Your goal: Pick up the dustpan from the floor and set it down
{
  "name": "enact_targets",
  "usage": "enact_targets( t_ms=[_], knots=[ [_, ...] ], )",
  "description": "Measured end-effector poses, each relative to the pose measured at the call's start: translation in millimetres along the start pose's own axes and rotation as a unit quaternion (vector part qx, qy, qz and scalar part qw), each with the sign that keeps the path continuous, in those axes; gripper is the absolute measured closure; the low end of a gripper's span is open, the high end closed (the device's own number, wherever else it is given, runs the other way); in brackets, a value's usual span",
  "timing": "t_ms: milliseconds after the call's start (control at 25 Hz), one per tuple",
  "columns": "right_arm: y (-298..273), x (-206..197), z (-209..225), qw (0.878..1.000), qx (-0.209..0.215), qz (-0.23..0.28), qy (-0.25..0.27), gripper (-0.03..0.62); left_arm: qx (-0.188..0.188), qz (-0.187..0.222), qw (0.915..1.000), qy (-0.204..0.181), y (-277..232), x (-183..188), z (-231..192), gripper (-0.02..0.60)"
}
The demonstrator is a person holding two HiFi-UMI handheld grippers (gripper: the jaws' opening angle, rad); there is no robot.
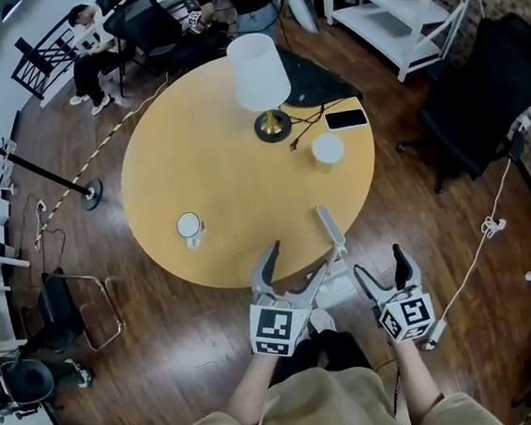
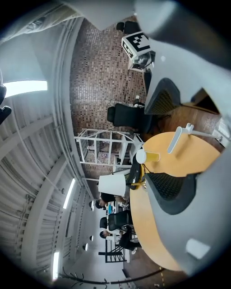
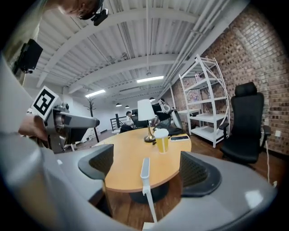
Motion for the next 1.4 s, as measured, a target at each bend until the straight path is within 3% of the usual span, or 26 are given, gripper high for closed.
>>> enact_targets(
  t_ms=[200,440,760,960,1040,1080,1160,1400],
  knots=[
    [-33.8,-61.5,14.1,0.998,0.021,-0.048,0.029,0.146,-0.012,-0.026,0.9996,-0.003,-33.8,-35.3,-5.3,0.198],
    [-81.0,-112.5,11.7,0.995,0.081,-0.066,-0.003,0.146,-0.024,-0.055,0.9981,-0.018,-62.1,-65.8,-15.3,0.196],
    [-141.6,-143.6,3.1,0.989,0.113,-0.091,0.037,0.163,0.017,-0.054,0.9984,0.003,-66.6,-64.9,-38.9,0.199],
    [-161.5,-146.8,-6.4,0.986,0.121,-0.102,0.06,0.238,0.035,-0.055,0.9978,0.012,-59.4,-69.3,-49.4,0.201],
    [-165.3,-145.2,-5.9,0.985,0.114,-0.106,0.072,0.331,0.044,-0.051,0.9975,0.018,-54.9,-67.9,-53.9,0.201],
    [-166.3,-144.5,-5.2,0.985,0.106,-0.109,0.078,0.426,0.049,-0.049,0.9974,0.02,-52.0,-66.6,-55.9,0.201],
    [-166.3,-143.5,-4.9,0.986,0.091,-0.113,0.081,0.547,0.055,-0.045,0.9972,0.023,-46.1,-63.7,-58.5,0.201],
    [-151.2,-148.9,-15.2,0.983,0.09,-0.127,0.095,0.546,0.067,-0.029,0.9968,0.033,-28.6,-56.8,-55.6,0.201]
  ],
)
Point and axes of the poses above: the fingertips, and each gripper's own axes: y backward along the fingers, z to its right, x out of its top, the point moved 3 cm from there along y, backward along the fingers, and after that the axes turned 4 degrees about y, right-handed, at the moved point
